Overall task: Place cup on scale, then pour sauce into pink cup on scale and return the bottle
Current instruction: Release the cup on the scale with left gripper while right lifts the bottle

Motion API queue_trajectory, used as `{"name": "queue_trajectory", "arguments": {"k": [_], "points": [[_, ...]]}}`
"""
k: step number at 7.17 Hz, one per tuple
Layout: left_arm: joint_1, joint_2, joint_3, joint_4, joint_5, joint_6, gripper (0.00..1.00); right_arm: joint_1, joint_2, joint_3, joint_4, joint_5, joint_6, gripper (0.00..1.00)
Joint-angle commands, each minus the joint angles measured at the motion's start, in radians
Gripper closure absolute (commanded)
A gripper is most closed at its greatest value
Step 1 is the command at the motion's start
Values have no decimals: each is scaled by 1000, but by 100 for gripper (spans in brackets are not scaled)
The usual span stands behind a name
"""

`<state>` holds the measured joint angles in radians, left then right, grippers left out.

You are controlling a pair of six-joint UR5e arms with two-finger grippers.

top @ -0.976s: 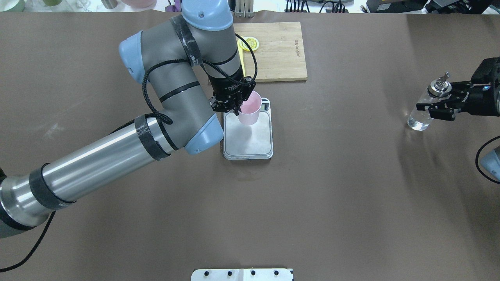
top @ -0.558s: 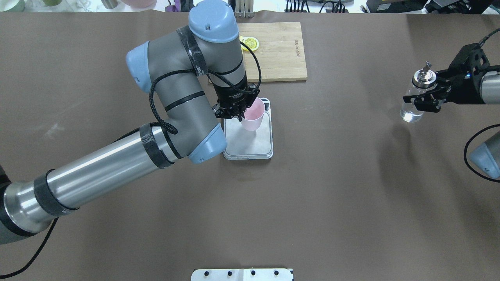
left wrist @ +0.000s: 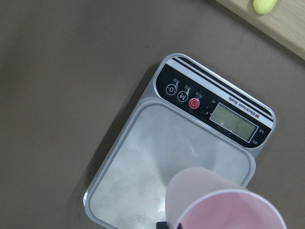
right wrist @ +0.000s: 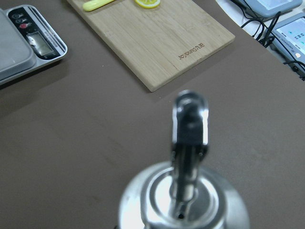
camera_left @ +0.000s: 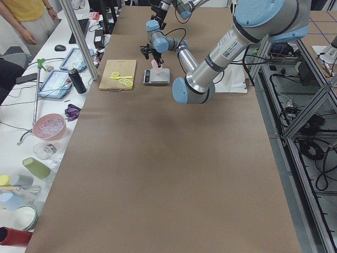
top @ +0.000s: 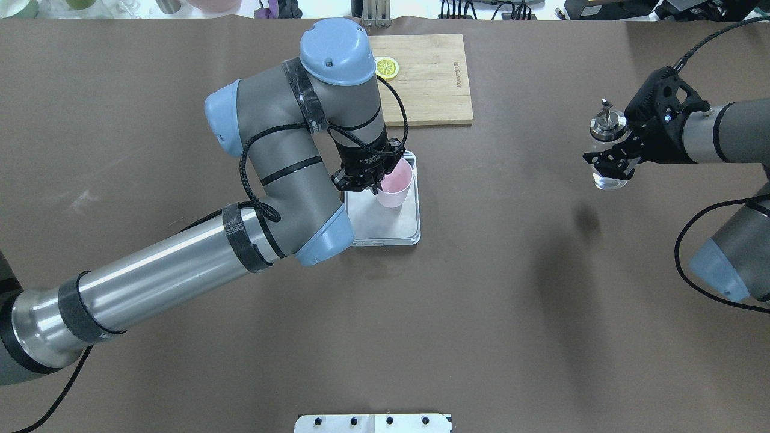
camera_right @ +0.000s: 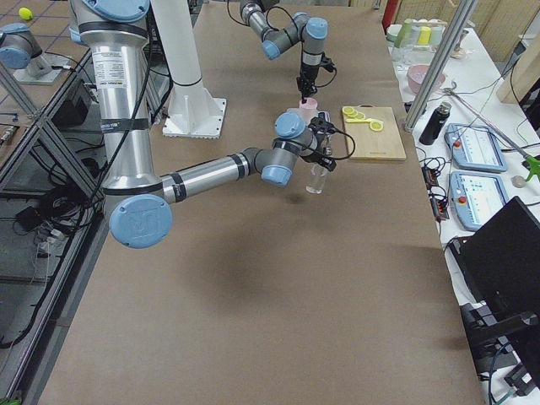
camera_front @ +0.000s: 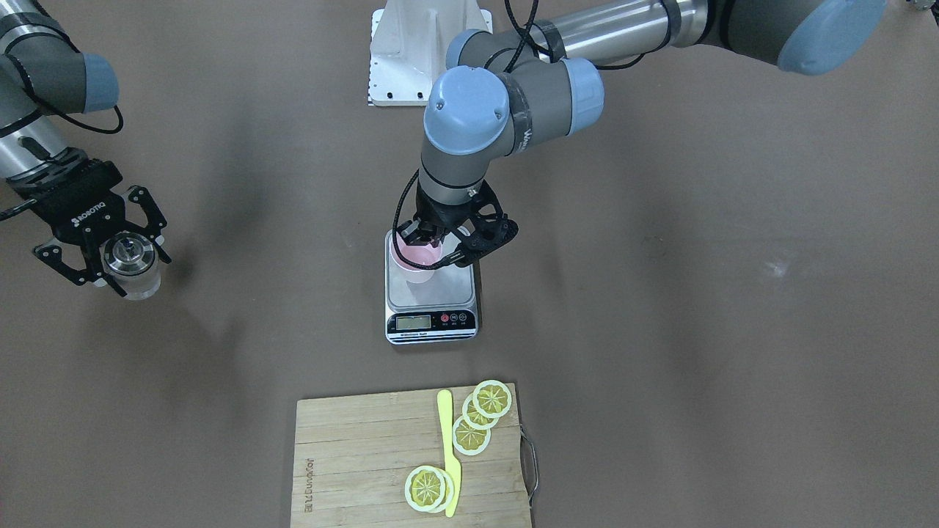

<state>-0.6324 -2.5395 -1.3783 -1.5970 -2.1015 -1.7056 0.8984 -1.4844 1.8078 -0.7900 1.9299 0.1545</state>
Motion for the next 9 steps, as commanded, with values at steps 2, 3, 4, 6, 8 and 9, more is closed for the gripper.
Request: {"name": "queue_trajectory", "arguments": {"k": [2, 3, 4, 6, 8, 9], "points": [[3, 10, -13, -12, 8, 9, 40, -81, 91, 51, -231, -51, -68, 56], [2, 10, -16, -11, 8, 9, 29, -110, 133, 88, -335, -93, -72, 56], [2, 18, -22, -11, 8, 9, 18, -134, 174, 114, -429, -135, -75, 56], [-1, 25, -48, -9, 9, 12, 9, -147, 202, 114, -472, -153, -105, 56], [-21, 79, -141, 8, 0, 65, 9, -173, 277, 113, -614, -211, -116, 56], [-42, 109, -181, 31, -3, 101, 9, -199, 320, 113, -687, -253, -116, 56]]}}
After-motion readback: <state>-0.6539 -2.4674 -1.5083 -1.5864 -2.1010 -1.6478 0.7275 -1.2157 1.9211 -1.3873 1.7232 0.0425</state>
